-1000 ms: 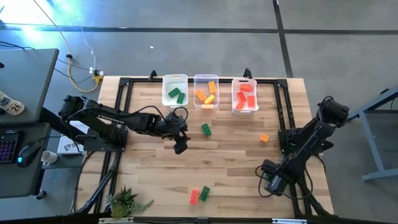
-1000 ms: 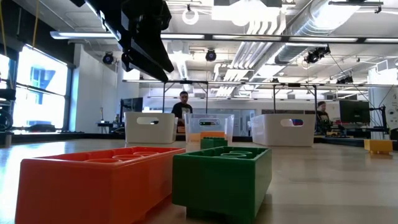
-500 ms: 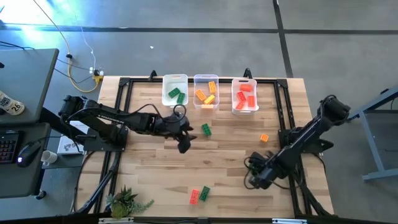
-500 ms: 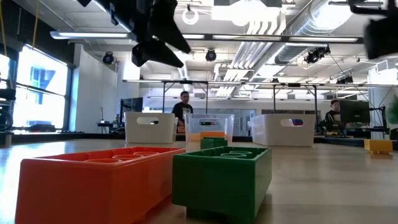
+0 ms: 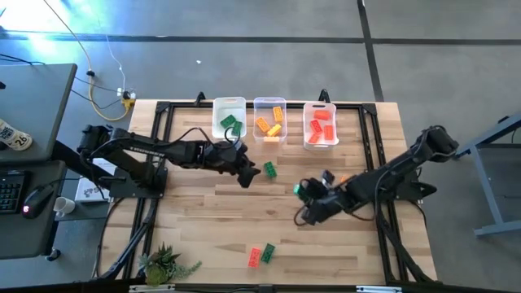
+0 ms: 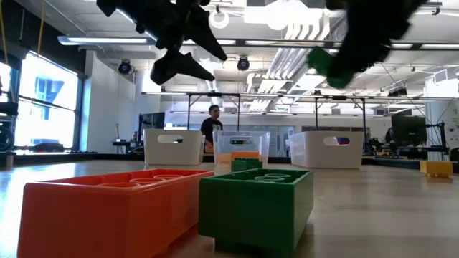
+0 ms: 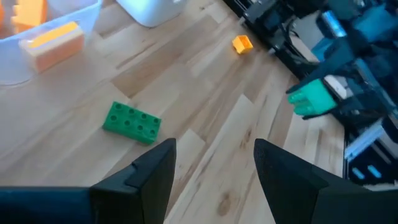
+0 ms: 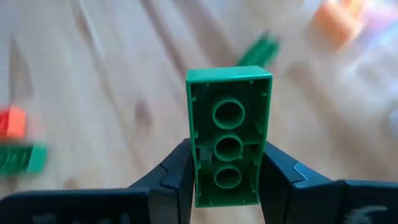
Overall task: Sort & place blocks by color
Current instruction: Put the green game piece into the left white bin
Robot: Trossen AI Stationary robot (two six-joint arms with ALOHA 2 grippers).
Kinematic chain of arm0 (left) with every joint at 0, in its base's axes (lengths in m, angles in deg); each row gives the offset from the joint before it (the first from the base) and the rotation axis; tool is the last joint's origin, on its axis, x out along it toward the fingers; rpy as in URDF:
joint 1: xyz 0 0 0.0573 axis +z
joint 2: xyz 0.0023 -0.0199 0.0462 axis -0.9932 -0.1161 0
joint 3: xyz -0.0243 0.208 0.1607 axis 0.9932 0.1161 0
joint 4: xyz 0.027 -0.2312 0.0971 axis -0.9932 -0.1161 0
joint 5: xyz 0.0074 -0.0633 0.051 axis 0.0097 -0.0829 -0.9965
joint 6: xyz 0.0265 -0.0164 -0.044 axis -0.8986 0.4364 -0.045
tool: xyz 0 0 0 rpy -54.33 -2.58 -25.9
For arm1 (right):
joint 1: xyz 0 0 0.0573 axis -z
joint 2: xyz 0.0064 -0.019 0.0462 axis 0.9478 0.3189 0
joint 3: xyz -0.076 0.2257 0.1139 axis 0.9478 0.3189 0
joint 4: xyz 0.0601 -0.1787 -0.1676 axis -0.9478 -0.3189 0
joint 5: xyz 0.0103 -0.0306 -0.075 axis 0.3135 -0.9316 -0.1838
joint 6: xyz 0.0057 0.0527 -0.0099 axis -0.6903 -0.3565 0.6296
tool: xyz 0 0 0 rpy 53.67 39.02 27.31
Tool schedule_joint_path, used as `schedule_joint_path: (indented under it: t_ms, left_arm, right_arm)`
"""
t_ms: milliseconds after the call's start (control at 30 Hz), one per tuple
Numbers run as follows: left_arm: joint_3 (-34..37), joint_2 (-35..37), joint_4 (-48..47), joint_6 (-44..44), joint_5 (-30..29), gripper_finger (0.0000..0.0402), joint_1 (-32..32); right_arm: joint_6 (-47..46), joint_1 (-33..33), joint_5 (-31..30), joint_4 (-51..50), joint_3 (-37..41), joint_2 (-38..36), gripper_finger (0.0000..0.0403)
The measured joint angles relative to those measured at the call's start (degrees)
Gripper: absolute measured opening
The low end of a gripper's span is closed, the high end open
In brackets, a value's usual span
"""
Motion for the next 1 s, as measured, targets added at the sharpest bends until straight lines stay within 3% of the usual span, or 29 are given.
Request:
schedule_joint_path:
  t_ms: [233, 500, 1000]
  left_arm:
    - [0.0, 0.0, 1.9, -0.1, 3.2, 0.0207, 2.5]
    - [0.0, 0.0, 4.1, -0.5, 3.8, 0.0207, 3.2]
    - [0.0, 0.0, 4.4, -1.2, 1.2, 0.0207, 5.1]
  right_arm:
    - [14.6, 6.4, -6.8, 9.9, -1.0, 0.0, 0.0106]
    - [22.5, 12.8, -12.2, 16.2, -1.0, 0.0, 0.0106]
    - [40.5, 21.8, -7.5, 29.2, -3.6, 0.1, 0.0106]
